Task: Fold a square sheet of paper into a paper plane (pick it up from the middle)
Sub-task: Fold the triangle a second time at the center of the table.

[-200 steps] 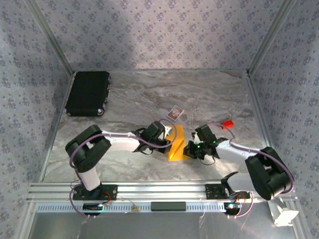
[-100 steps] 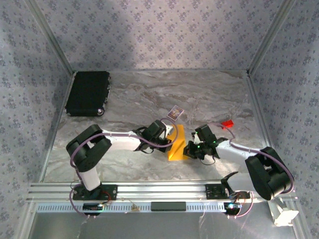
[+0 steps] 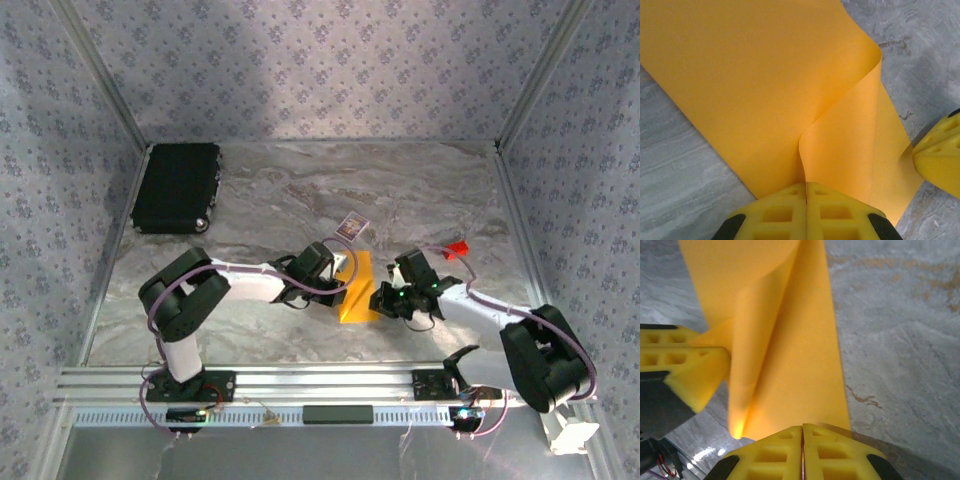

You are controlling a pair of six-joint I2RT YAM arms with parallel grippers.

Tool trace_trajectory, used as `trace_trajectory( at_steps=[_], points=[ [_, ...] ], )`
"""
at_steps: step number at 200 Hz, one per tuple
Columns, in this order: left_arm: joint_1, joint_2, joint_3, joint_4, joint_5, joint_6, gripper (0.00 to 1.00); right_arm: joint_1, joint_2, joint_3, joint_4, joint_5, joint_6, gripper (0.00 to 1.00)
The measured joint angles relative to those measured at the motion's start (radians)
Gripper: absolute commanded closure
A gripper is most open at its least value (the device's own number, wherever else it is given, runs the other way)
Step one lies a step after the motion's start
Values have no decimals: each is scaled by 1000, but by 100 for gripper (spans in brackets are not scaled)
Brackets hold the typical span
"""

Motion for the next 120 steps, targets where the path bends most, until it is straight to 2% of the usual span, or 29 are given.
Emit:
trace_trajectory(
  at_steps=[55, 120],
  points=[
    [-5, -5, -29, 53, 6, -131, 100, 10, -6, -2, 92, -13, 82, 93],
    [-14, -8, -29, 45, 6, -155, 98, 37, 90, -8, 165, -11, 135, 98]
  ],
)
